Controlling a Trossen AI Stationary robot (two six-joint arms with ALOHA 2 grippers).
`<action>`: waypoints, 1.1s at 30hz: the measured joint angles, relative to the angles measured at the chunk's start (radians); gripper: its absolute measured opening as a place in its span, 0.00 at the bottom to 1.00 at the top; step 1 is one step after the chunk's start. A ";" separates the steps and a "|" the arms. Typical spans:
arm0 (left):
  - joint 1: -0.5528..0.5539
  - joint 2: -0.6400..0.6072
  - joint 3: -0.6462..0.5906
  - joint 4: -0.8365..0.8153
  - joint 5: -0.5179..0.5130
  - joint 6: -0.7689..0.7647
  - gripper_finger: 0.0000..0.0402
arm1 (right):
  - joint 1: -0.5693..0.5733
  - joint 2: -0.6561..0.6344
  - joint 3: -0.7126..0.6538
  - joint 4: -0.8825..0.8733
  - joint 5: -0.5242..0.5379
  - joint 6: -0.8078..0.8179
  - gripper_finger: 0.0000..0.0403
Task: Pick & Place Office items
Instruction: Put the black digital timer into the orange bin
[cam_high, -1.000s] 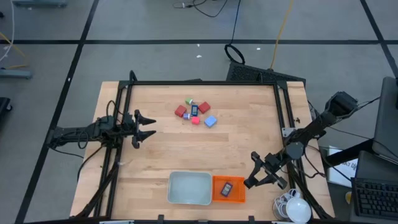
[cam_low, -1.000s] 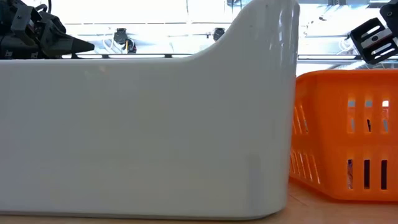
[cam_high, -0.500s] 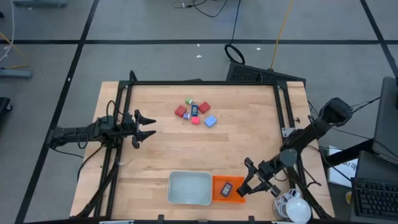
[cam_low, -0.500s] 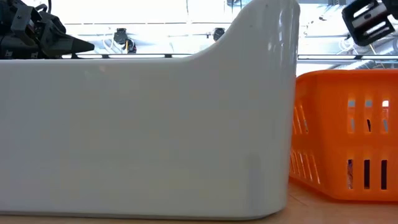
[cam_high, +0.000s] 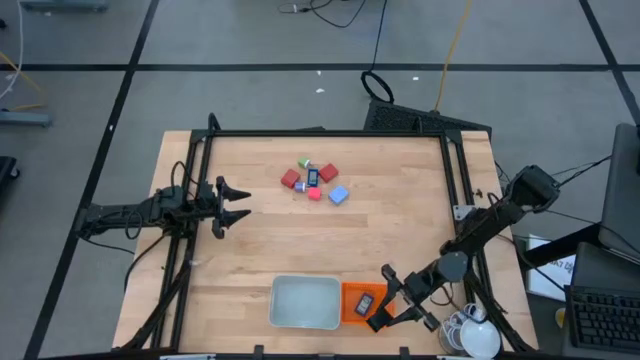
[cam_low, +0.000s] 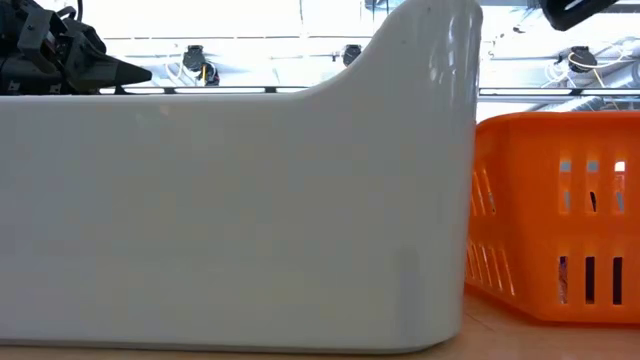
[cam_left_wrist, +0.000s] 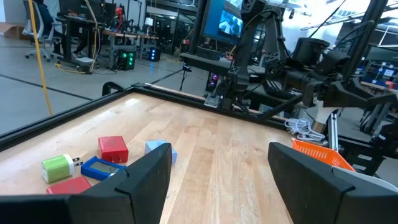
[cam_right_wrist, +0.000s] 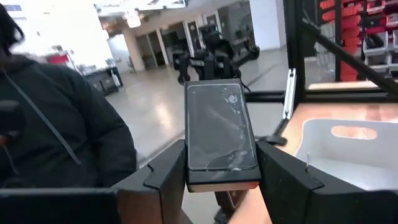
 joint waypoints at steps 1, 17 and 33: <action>0.000 0.000 0.000 0.000 0.000 0.000 0.67 | -0.003 0.006 0.015 -0.031 0.000 -0.001 0.41; 0.000 0.000 0.000 0.000 0.000 0.000 0.67 | -0.055 0.015 0.075 -0.390 0.056 0.033 0.41; 0.000 0.000 0.000 0.000 0.000 0.000 0.67 | -0.054 0.086 0.075 -0.469 0.053 0.037 0.41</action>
